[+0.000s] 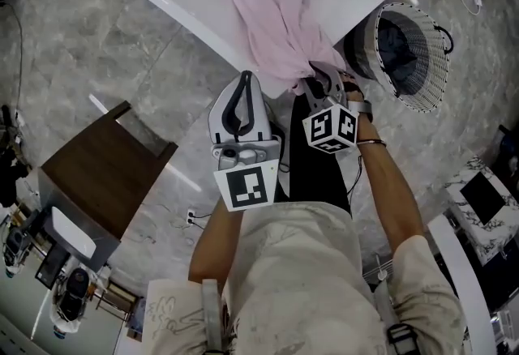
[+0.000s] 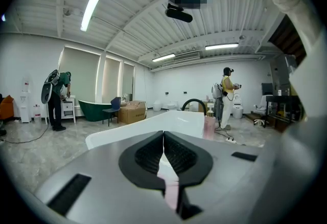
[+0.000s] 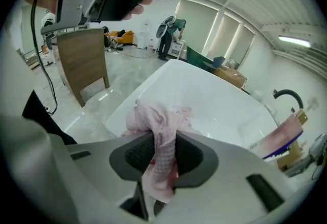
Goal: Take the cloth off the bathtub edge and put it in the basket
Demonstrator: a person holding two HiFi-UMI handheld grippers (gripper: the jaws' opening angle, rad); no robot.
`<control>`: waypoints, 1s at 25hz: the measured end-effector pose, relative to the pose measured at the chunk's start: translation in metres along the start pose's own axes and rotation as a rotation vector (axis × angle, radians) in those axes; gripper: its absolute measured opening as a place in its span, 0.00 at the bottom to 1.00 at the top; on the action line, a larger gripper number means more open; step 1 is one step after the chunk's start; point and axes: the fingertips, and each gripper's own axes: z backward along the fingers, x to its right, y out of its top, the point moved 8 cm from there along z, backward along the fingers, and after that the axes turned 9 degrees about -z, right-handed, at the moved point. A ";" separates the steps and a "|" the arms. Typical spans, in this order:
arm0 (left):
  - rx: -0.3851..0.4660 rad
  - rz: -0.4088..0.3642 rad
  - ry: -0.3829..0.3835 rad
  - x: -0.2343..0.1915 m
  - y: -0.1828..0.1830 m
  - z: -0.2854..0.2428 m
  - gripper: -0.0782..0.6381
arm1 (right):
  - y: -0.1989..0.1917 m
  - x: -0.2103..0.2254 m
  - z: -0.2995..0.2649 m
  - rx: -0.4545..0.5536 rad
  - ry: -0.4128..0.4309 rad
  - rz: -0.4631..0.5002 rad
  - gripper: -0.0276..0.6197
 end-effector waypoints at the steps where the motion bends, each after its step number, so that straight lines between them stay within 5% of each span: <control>1: 0.008 0.001 0.002 0.000 0.003 0.002 0.11 | 0.004 0.001 0.005 0.012 -0.017 -0.016 0.19; 25: 0.304 -0.029 -0.024 -0.028 0.152 0.075 0.11 | 0.128 0.044 0.226 0.472 -0.504 -0.332 0.19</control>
